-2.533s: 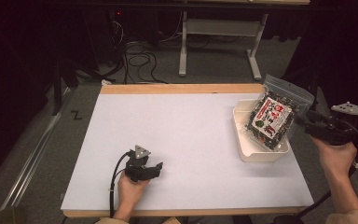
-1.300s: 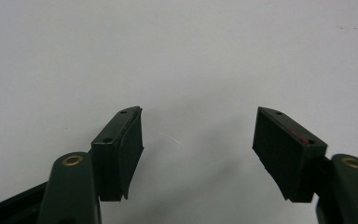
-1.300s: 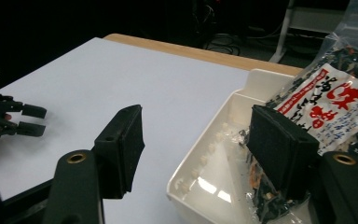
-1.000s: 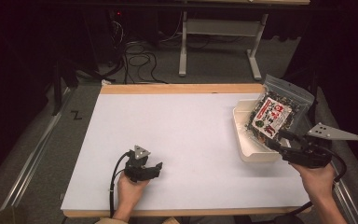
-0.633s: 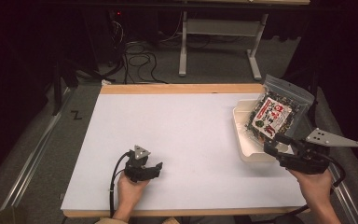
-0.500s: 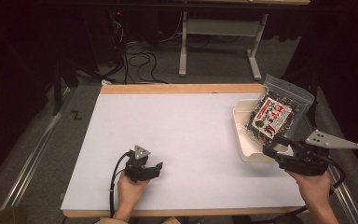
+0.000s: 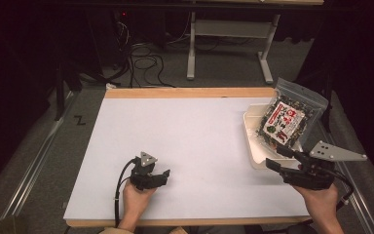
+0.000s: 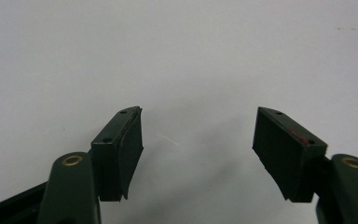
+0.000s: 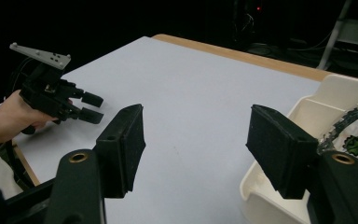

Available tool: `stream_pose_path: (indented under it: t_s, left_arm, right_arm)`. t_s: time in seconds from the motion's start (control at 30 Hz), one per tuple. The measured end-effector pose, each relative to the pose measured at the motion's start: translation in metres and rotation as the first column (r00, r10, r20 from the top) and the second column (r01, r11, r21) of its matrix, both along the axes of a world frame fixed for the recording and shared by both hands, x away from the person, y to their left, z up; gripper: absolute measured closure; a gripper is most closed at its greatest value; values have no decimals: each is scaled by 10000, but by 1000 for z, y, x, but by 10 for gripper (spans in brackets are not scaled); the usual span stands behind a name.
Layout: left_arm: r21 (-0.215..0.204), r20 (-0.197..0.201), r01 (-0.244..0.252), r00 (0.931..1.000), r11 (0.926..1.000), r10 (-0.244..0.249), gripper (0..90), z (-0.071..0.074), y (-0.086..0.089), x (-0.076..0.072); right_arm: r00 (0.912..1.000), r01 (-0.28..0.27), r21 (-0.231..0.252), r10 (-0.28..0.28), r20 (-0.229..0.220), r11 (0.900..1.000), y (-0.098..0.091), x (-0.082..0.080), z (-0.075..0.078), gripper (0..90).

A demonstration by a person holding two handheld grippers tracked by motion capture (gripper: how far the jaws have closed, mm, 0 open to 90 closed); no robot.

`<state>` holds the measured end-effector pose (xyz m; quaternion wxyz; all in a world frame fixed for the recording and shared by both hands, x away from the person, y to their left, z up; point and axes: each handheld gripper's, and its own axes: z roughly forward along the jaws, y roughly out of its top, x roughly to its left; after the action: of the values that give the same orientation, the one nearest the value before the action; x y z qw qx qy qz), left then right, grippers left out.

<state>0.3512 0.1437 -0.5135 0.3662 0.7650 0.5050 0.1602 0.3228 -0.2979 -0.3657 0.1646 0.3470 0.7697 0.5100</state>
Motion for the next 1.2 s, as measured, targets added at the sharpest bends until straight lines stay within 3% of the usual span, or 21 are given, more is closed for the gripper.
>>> stream_pose_path:
  t_s: [0.43, 0.7, 1.2]
  left_arm:
    - [-44, 0, 6, 10000, 10000, -6, 334, 0, 0, 0]
    - [-13, 5, 6, 10000, 10000, -6, 334, 0, 0, 0]
    - [-6, 48, 13, 10000, 10000, -13, 334, 0, 0, 0]
  right_arm:
    - [9988, -484, -341, 481, -80, 9982, 26, 4, -9, 379]
    - [9984, -511, -384, 501, -264, 9980, 38, 12, -18, 383]
    - [9992, -384, -1198, 368, -159, 9921, 58, 33, -32, 399]
